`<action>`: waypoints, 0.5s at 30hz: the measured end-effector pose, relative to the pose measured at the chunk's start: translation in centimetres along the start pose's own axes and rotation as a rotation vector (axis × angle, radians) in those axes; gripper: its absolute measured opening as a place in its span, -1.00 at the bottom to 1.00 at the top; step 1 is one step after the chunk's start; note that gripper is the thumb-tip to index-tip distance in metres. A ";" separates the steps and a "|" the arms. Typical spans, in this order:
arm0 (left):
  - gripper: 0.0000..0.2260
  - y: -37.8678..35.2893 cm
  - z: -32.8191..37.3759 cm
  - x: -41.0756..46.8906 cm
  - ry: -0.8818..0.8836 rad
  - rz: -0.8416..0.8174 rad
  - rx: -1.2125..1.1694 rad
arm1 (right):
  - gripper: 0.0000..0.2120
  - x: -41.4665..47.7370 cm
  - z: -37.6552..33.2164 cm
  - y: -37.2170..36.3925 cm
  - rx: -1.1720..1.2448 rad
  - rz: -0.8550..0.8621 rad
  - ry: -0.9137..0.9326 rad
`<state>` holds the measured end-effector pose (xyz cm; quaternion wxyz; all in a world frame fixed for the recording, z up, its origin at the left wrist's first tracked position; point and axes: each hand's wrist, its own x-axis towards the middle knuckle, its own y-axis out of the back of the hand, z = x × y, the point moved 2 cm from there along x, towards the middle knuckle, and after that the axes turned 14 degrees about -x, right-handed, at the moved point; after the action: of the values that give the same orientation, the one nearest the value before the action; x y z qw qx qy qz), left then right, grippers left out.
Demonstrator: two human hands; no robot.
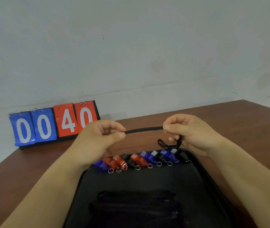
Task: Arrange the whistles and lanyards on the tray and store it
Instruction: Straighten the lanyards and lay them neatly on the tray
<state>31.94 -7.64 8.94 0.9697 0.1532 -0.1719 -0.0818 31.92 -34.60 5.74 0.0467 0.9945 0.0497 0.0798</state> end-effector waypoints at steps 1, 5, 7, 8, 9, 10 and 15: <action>-0.86 0.3 -0.1 0.0 0.004 0.069 -0.118 | -0.88 -0.1 -0.1 -0.2 -0.019 0.015 0.009; -0.88 0.3 -0.3 0.1 0.043 0.167 -0.701 | -0.94 -1.0 -1.0 -1.5 -0.230 0.007 0.083; -0.89 0.0 -0.1 0.2 0.062 0.154 -0.905 | -0.91 -1.6 -1.5 -2.2 -0.338 -0.027 0.122; -0.89 -0.2 0.1 0.1 0.068 0.145 -0.978 | -0.90 -1.8 -1.8 -2.6 -0.372 -0.040 0.136; -0.87 -0.5 0.3 0.1 0.067 0.130 -1.040 | -0.91 -2.1 -2.0 -2.8 -0.396 -0.049 0.152; -0.85 -0.6 0.6 0.0 0.064 0.113 -1.091 | -0.92 -2.3 -2.2 -3.0 -0.417 -0.057 0.168; -0.83 -1.1 1.5 -0.8 0.066 0.032 -1.109 | -0.92 -3.1 -2.7 -3.9 -0.512 -0.080 0.219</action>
<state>30.55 -8.94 9.72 0.9111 -0.3803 -0.0749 -0.1404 28.09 -30.79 7.49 0.2938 0.9330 0.0720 0.1950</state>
